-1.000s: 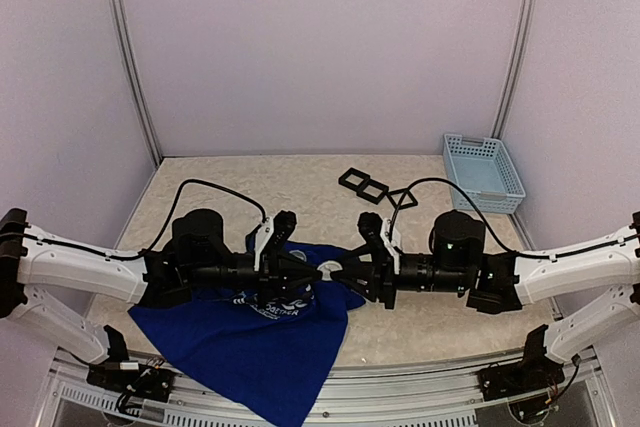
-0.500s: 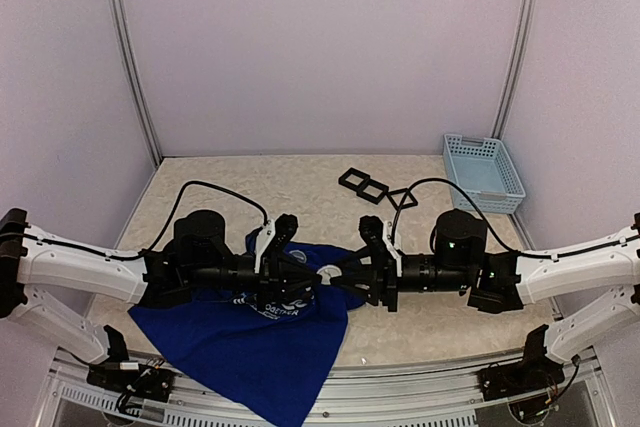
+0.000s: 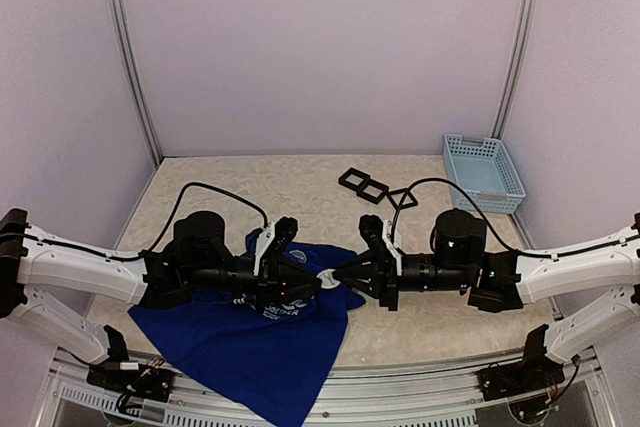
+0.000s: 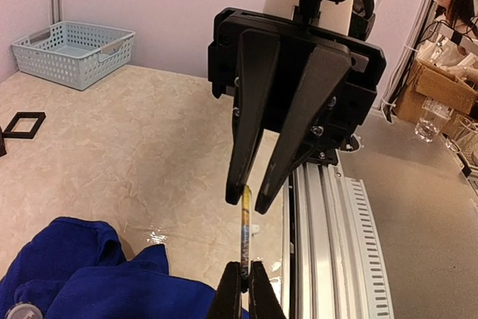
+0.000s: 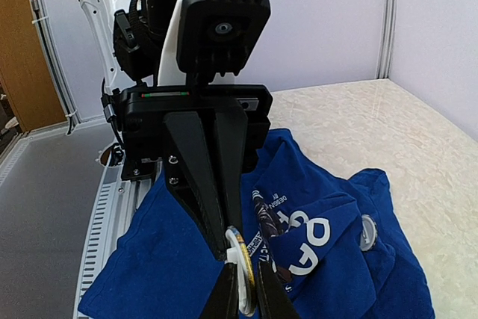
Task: Remove the brooch from the garment
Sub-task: Pass from the left arm to the right
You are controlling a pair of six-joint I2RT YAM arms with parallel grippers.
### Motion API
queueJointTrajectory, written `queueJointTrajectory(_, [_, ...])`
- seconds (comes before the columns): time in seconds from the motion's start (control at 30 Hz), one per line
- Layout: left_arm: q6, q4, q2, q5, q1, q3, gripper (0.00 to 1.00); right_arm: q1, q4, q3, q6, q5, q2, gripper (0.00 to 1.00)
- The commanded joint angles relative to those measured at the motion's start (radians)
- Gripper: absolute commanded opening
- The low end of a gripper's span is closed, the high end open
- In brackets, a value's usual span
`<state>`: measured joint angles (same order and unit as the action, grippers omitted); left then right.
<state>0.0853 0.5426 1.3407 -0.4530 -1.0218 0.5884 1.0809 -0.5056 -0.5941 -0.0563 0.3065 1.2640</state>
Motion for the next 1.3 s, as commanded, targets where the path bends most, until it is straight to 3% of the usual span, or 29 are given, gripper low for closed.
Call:
queueJointTrajectory(0.0, [-0.005,0.016,-0.014,-0.015,0.002,-0.016,0.00,-0.009,0.029,-0.027,-0.008,0.015,0.016,0.10])
queueJointTrajectory(0.3, [-0.007,0.018,-0.013,-0.018,0.000,-0.018,0.00,-0.012,0.037,-0.038,-0.013,0.024,0.034,0.09])
queueJointTrajectory(0.5, [-0.007,0.017,-0.015,-0.016,0.001,-0.018,0.00,-0.013,0.033,-0.034,-0.013,0.034,0.032,0.01])
queueJointTrajectory(0.67, [-0.004,0.013,-0.010,0.005,0.000,-0.015,0.00,-0.013,0.030,-0.034,-0.007,0.044,0.030,0.00])
queueJointTrajectory(0.73, [-0.003,0.006,-0.007,0.019,0.000,-0.012,0.11,-0.012,0.030,-0.031,-0.005,0.034,0.026,0.00])
queueJointTrajectory(0.87, [-0.010,-0.022,-0.014,0.082,0.000,-0.007,0.65,-0.013,0.042,-0.024,0.005,-0.047,-0.004,0.00])
queueJointTrajectory(0.93, [-0.019,-0.030,-0.045,0.158,0.002,-0.021,0.81,-0.013,0.081,-0.031,0.021,-0.147,-0.018,0.00])
queueJointTrajectory(1.03, [-0.012,-0.030,-0.110,0.282,0.014,-0.055,0.91,-0.013,0.171,-0.069,0.044,-0.362,-0.026,0.00])
queueJointTrajectory(1.27, [0.059,0.008,-0.313,0.511,0.087,-0.167,0.99,-0.025,0.304,-0.190,0.121,-0.774,0.011,0.00])
